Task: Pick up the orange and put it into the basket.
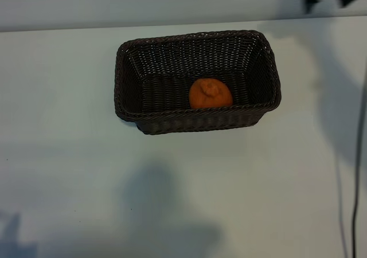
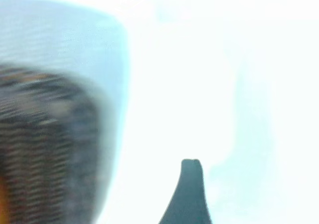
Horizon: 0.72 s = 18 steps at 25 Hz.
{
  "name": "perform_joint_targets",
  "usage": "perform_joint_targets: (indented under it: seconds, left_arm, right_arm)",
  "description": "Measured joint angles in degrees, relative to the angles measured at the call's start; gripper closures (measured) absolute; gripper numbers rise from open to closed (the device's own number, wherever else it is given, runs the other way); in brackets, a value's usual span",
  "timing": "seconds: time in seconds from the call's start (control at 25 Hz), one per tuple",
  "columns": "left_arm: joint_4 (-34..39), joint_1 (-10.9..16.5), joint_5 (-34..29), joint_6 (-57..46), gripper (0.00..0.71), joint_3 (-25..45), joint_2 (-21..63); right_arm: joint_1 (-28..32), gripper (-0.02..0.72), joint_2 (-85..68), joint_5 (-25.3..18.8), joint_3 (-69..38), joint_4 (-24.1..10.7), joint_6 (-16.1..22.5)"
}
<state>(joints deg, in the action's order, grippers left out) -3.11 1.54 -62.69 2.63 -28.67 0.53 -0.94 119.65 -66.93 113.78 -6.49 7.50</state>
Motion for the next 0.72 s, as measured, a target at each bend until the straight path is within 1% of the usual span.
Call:
perform_joint_targets:
  seconds: [0.2, 0.28, 0.36, 0.52, 0.72]
  left_arm:
    - [0.0, 0.0, 0.0, -0.05, 0.118, 0.0, 0.0]
    - [0.0, 0.0, 0.0, -0.05, 0.118, 0.0, 0.0]
    - [0.0, 0.0, 0.0, -0.13, 0.118, 0.0, 0.0]
    - [0.0, 0.0, 0.05, -0.19, 0.118, 0.0, 0.0]
    - [0.0, 0.0, 0.05, -0.19, 0.118, 0.0, 0.0]
  right_arm:
    - [10.35, 0.106, 0.0, -0.43, 0.0, -0.25, -1.19]
    - [12.58, 0.106, 0.0, -0.76, 0.0, 0.14, -1.86]
    - [13.95, 0.106, -0.07, -1.18, 0.0, 1.11, -2.47]
    - [14.55, 0.106, -1.85, -2.01, 0.0, 3.44, -3.56]
    - [14.55, 0.106, -7.84, -3.23, 0.0, 4.89, -3.8]
